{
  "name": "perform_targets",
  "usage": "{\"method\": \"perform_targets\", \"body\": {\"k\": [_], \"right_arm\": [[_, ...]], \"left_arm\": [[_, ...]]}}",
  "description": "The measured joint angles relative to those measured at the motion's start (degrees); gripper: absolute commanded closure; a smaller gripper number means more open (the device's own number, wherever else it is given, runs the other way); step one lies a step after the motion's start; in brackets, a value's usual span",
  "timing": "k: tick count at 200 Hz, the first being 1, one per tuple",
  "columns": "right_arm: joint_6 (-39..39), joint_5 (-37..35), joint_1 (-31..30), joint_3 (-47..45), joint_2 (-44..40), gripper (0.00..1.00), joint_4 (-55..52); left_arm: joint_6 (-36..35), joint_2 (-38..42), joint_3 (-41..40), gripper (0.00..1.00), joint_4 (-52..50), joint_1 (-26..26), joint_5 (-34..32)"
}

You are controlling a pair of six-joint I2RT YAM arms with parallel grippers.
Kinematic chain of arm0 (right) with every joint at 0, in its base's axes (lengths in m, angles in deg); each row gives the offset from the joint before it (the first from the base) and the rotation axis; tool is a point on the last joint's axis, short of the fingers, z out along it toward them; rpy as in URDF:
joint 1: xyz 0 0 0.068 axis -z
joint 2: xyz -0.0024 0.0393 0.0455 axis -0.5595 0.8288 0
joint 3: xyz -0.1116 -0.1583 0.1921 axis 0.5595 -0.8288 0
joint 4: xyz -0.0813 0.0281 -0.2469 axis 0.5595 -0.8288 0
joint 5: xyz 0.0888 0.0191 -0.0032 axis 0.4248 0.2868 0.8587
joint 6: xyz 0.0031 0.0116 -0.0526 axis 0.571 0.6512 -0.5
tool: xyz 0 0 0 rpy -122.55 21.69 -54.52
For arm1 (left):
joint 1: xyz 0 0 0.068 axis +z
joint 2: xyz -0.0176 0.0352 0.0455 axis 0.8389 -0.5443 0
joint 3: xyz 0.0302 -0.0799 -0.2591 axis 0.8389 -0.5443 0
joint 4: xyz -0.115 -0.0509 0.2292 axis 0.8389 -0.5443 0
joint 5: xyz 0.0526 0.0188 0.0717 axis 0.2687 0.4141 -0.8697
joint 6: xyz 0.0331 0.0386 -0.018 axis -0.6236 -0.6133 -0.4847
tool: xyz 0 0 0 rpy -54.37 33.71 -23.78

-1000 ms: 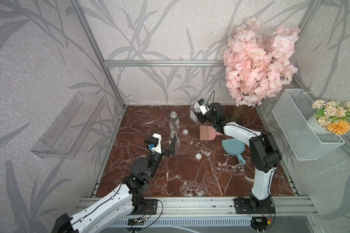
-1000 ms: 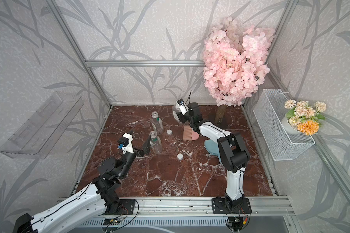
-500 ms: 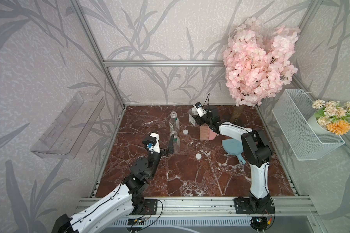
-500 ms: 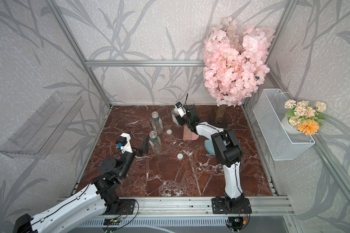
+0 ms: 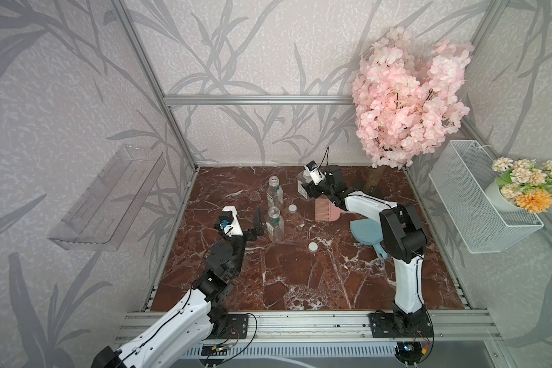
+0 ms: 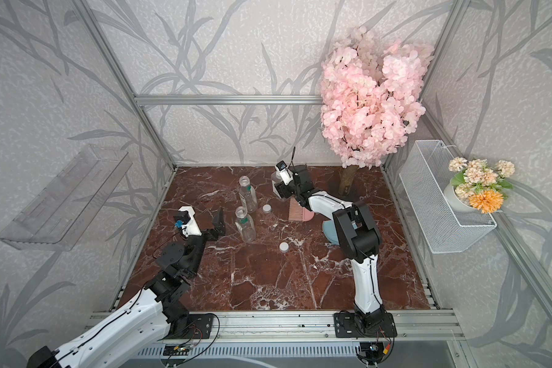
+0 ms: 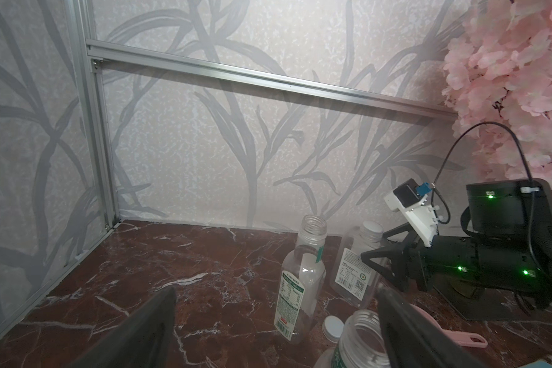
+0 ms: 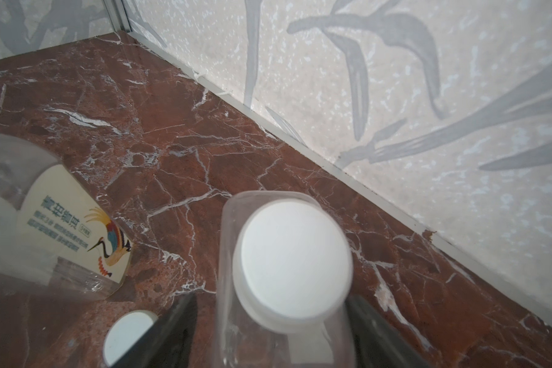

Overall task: Screw on the bottle caps
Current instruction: Place the plastic bottle at the center of the board, then pick up the plastic bottle at the center of the board.

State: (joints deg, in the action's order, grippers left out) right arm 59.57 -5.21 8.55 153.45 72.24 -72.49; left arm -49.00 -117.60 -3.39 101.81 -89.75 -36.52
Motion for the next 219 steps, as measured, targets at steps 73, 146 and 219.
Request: {"method": "perform_targets", "body": {"k": [73, 146, 219], "right_arm": [[-2.29, 2.47, -1.25, -9.40, -23.39, 0.01, -1.99], [-1.46, 1.01, -20.83, -26.73, -33.68, 0.01, 7.19], [3.72, -2.19, -23.82, -24.20, -18.67, 0.02, 14.69]], "left_arm": [[8.35, 0.33, -4.57, 0.00, -0.37, 2.08, 0.04], [14.01, -2.10, -7.82, 0.00, -0.20, 2.54, -0.46], [14.91, -0.26, -7.98, 0.00, -0.57, 2.86, -0.44]]}}
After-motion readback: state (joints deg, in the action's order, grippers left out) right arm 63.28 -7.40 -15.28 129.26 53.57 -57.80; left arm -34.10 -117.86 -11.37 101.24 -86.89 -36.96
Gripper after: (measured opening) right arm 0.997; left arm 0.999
